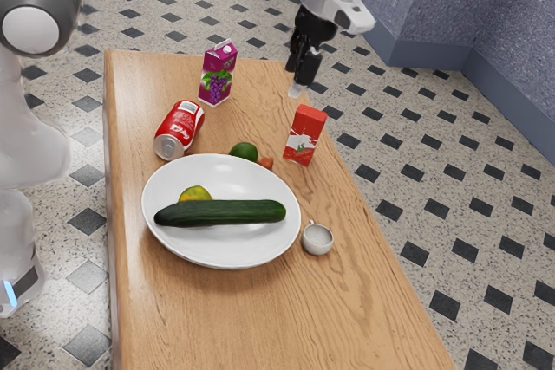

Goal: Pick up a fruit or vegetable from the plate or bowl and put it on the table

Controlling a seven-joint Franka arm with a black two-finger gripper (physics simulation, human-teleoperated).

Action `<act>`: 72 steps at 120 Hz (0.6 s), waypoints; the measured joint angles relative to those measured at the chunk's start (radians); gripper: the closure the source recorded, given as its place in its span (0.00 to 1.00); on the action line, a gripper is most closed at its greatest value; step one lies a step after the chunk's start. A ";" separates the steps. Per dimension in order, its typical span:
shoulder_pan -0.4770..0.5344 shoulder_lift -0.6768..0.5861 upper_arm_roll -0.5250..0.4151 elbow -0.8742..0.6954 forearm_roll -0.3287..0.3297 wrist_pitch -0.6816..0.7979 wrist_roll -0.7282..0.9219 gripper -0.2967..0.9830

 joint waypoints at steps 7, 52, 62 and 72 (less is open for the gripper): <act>-0.254 -0.042 0.203 -0.022 0.022 0.015 -0.004 0.25; -0.701 -0.124 0.594 -0.032 0.111 0.131 -0.035 0.25; -0.065 -0.122 -0.142 -0.079 0.116 0.137 -0.040 0.24; 0.615 -0.085 -0.948 -0.106 0.110 0.138 -0.030 0.25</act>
